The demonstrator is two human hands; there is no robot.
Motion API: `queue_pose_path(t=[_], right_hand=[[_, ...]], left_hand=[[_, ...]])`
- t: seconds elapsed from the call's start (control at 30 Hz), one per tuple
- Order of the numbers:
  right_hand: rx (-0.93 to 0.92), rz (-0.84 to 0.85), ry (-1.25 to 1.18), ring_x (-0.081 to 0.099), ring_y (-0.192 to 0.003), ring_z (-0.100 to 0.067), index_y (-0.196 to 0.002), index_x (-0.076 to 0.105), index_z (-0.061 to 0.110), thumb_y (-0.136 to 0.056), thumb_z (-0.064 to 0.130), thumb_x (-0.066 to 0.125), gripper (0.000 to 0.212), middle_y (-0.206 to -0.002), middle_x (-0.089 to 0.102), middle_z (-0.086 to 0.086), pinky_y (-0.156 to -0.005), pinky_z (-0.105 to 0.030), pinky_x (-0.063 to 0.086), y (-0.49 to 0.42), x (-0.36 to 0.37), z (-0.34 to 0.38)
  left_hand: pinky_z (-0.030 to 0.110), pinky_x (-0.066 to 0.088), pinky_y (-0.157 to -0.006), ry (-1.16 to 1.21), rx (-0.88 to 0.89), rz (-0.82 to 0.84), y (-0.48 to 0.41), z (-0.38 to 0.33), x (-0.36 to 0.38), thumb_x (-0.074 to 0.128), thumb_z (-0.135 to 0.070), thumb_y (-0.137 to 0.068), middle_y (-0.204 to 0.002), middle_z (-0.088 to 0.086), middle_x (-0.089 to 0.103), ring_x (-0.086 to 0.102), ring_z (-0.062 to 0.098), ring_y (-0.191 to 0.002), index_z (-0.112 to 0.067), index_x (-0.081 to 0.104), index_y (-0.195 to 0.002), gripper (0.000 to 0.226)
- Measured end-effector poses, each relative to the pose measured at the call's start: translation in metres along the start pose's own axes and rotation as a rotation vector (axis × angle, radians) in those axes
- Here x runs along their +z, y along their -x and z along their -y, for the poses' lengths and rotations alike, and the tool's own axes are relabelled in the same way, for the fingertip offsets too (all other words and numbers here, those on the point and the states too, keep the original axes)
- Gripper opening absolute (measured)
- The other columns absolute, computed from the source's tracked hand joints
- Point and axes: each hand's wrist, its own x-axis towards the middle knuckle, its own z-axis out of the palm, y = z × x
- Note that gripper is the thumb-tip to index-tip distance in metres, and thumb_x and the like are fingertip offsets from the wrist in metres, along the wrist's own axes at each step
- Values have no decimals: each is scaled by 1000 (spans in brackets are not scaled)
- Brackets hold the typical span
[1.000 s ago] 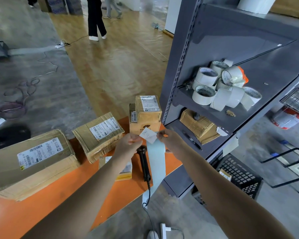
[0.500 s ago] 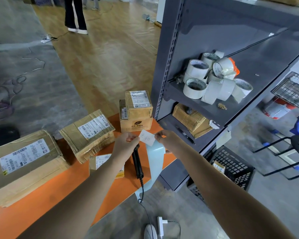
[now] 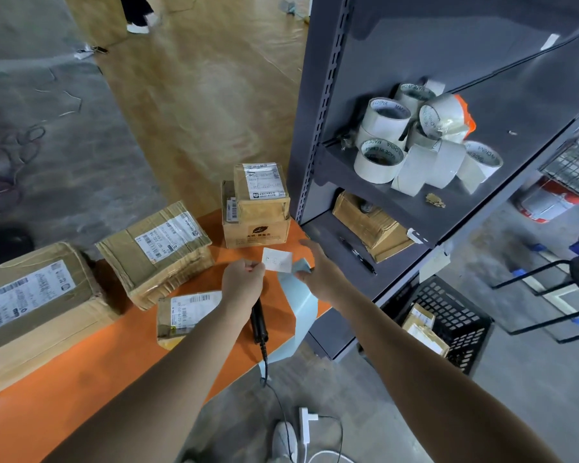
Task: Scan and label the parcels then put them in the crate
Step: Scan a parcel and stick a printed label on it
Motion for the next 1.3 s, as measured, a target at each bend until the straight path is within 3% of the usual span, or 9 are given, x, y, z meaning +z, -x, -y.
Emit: queue_pose_path(t=[0.1,0.23,0.4,0.6,0.73,0.83,0.93,1.13,1.3], right_hand=[[-29,6,98,45,-57,-19,-151,20,33,-99,14,55,65,-81,55,-10,-49,-28,35,-9,6,-9],[-22,-24,271,49,-60,-16,-148,22,34,-96,17,57,66,-70,49,2,-58,-32,40,-29,25,-24],[-15,-88,342,61,-83,-24,-141,28,30,-92,26,60,59,-89,64,0,-86,-39,36,-46,49,-31],[-14,-93,412,61,-95,-21,-136,34,31,-85,37,69,63,-93,67,3,-87,-39,32,-51,63,-34],[-41,-52,447,53,-111,-23,-137,38,30,-84,48,69,64,-110,65,0,-92,-42,32,-45,69,-33],[-54,-143,366,46,-121,-24,-130,51,24,-97,44,50,39,-122,61,-1,-96,-43,35,-42,71,-24],[-119,-207,167,55,-113,-23,-118,63,17,-101,34,46,30,-116,63,-3,-88,-33,43,-33,74,-5],[49,136,-311,61,-77,-12,-111,65,7,-100,31,49,31,-87,64,1,-72,-28,51,-15,92,46],[95,171,-431,63,-76,-11,-106,62,10,-97,27,59,19,-90,67,0,-71,-25,55,-8,109,66]], left_hand=[[34,49,-72,70,-52,-12,-2,7,-4,55,-16,-94,-81,2,62,59,19,-79,-12,64,-86,13],[26,50,-66,150,-127,-48,-4,18,-10,58,-18,-95,-89,-1,65,61,12,-82,-11,64,-101,11],[23,44,-60,242,-203,-82,-4,27,-18,60,-18,-95,-86,0,63,59,9,-77,-12,62,-96,6],[25,45,-64,310,-257,-87,-2,35,-31,61,-16,-94,-88,0,63,59,11,-79,-16,62,-88,7],[25,45,-62,327,-274,-81,-1,37,-40,62,-15,-93,-88,2,63,60,12,-79,-16,63,-85,8],[26,45,-62,331,-284,-61,-1,38,-51,62,-15,-92,-87,2,63,60,12,-78,-16,63,-85,7],[26,44,-62,345,-290,-56,2,37,-65,61,-13,-92,-84,4,62,59,14,-76,-13,63,-83,8],[26,37,-55,403,-302,-62,6,37,-93,61,-7,-91,-75,6,58,56,13,-65,-8,62,-78,13],[27,41,-61,366,-298,-51,9,41,-114,59,-8,-92,-73,4,58,56,13,-65,-10,61,-75,17]])
